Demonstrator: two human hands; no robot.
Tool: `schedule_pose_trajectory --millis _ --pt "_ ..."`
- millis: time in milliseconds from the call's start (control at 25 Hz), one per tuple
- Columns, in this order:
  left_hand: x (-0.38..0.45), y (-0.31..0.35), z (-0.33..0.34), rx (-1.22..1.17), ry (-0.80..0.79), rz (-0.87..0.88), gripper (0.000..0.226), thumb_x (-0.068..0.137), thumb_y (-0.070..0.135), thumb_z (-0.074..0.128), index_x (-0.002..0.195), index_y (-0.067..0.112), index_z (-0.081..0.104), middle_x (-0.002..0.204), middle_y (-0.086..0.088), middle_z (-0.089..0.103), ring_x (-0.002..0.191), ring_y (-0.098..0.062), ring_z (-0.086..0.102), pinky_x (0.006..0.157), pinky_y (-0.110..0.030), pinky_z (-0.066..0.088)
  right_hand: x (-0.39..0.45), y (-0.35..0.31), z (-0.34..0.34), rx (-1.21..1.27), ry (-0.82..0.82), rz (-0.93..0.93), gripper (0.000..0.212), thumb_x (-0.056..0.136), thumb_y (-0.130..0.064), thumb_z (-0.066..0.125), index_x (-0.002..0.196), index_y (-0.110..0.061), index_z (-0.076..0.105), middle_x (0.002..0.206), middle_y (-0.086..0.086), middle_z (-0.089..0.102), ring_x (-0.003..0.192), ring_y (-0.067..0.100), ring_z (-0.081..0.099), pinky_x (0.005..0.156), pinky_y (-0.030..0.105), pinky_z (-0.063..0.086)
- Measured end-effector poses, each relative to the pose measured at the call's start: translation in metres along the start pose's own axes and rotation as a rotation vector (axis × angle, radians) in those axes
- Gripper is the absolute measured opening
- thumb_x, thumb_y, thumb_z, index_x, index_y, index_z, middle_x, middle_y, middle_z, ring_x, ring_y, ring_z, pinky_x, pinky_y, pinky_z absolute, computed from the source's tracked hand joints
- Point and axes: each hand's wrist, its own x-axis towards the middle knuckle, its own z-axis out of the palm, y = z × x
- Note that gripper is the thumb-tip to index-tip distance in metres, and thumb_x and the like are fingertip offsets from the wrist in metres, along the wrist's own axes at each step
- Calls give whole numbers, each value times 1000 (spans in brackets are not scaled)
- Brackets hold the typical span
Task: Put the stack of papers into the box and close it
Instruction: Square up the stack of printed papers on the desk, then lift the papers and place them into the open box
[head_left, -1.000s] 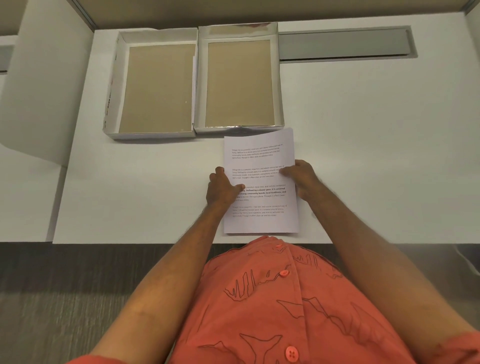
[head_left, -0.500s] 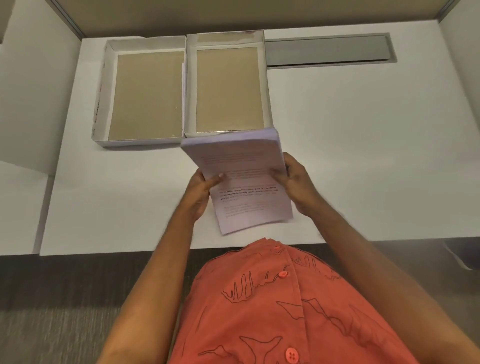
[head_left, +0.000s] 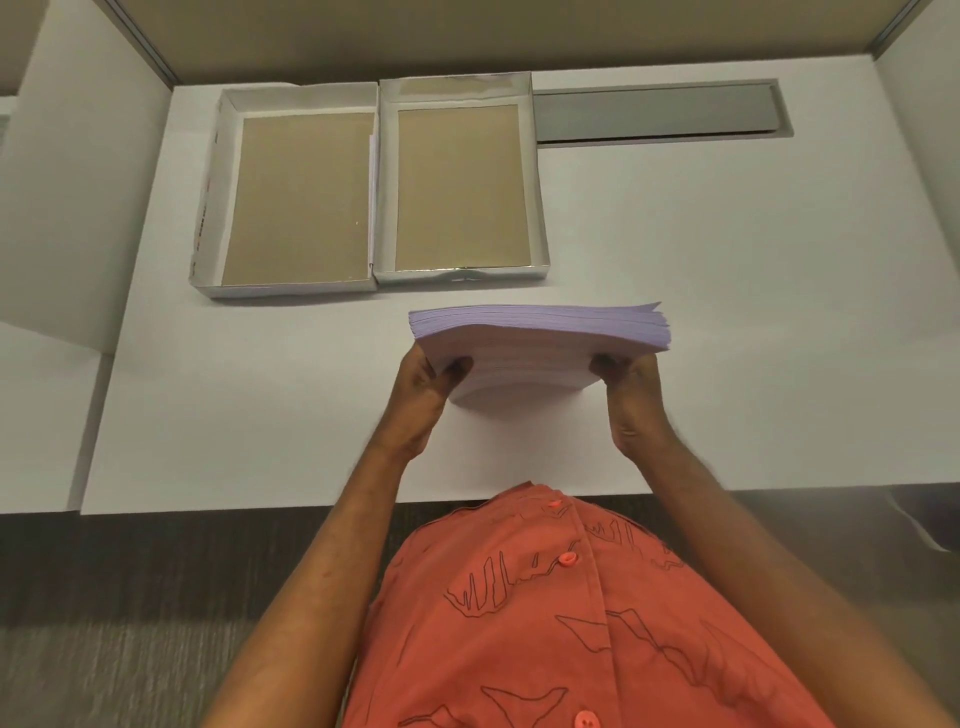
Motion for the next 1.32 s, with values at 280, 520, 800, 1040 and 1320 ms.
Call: schedule_pose_trajectory --millis 280,520,800,1040,1320 --pt "3 -1 -10 -11 -60 -8 41 96 4 66 121 37 64 112 15 75 107 -1 68 89 -15 53 -7 10 2 -22 14 26 44 72 -2 53 100 -33 68 81 -31 73 79 -14 65 69 6 51" --pt "11 -19 -13 18 -102 -57 40 95 11 67 117 44 68 113 10 75 111 -9 68 91 -21 56 1 23 2 -100 3 58 55 76 -4 53 93 -53 71 79 -32 72 78 -17 65 65 3 51" --pt "20 -63 -6 136 -62 -174 41 99 1 58 110 39 64 114 4 71 113 -19 65 93 -30 52 15 70 1 -310 -35 125 41 88 -1 55 95 -41 63 86 -28 69 83 -15 62 73 14 51" --pt "65 -39 -34 186 -31 -96 37 100 11 61 137 18 60 124 8 70 118 -11 66 91 -15 53 60 47 28 -321 -100 61 45 97 -2 53 137 -22 55 125 -11 65 112 -9 62 95 19 53" --pt "209 47 -61 82 153 -27 36 97 8 63 132 17 58 128 1 69 114 -14 68 96 -28 56 196 -30 111 -324 2 34 50 90 -14 46 140 -14 48 127 2 64 109 20 62 88 34 53"
